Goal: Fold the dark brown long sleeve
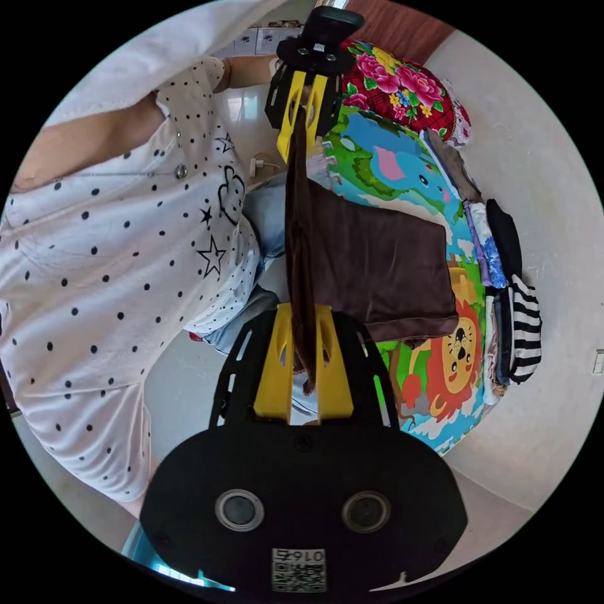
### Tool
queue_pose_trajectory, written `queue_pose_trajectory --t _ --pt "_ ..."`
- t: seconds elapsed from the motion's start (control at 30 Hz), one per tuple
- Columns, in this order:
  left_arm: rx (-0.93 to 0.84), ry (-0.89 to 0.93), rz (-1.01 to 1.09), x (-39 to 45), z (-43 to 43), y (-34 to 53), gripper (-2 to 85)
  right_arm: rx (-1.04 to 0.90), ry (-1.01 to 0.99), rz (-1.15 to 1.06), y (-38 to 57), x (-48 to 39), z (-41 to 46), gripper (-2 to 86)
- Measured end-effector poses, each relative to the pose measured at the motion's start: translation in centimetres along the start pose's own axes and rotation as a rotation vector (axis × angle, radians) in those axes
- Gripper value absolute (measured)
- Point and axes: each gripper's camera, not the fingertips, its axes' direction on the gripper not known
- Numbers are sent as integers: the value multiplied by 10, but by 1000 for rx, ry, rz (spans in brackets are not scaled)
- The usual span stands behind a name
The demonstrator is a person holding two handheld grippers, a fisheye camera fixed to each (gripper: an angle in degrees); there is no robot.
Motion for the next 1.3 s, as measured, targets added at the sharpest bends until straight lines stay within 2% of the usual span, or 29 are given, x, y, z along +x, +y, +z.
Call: queue_pose_trajectory --t 0.1,0.3,0.47,0.63,0.77,0.83,0.9,1.0,1.1,1.17,1.3 --pt "-55 13 -33 -67 -5 -14 27 6 -22 15 -11 58 14 59" --pt "-233 112 -188 -247 33 -17 29 -102 -340 59 -39 225 106 59" --pt "-376 152 -442 -369 114 17 33 -324 -583 219 -62 346 275 60" --pt "-415 173 -519 -410 176 58 34 -446 -671 341 -60 365 405 60" --pt "-369 139 -546 -418 170 88 48 -406 -774 364 -40 346 428 62" --pt "-301 86 -577 -420 159 102 49 -358 -741 363 -32 333 421 64" --pt "-198 -86 -699 -422 141 131 24 -329 -656 398 -21 321 417 69" --pt "-107 -251 -814 -405 118 173 -5 -301 -541 537 9 302 411 74" --pt "-7 -244 -732 -346 105 204 -9 -143 -284 632 47 250 370 55" --pt "69 -215 -678 -296 101 219 -9 71 -38 700 82 176 322 29" --pt "215 -261 -558 -167 102 246 -9 371 116 626 133 26 273 7"
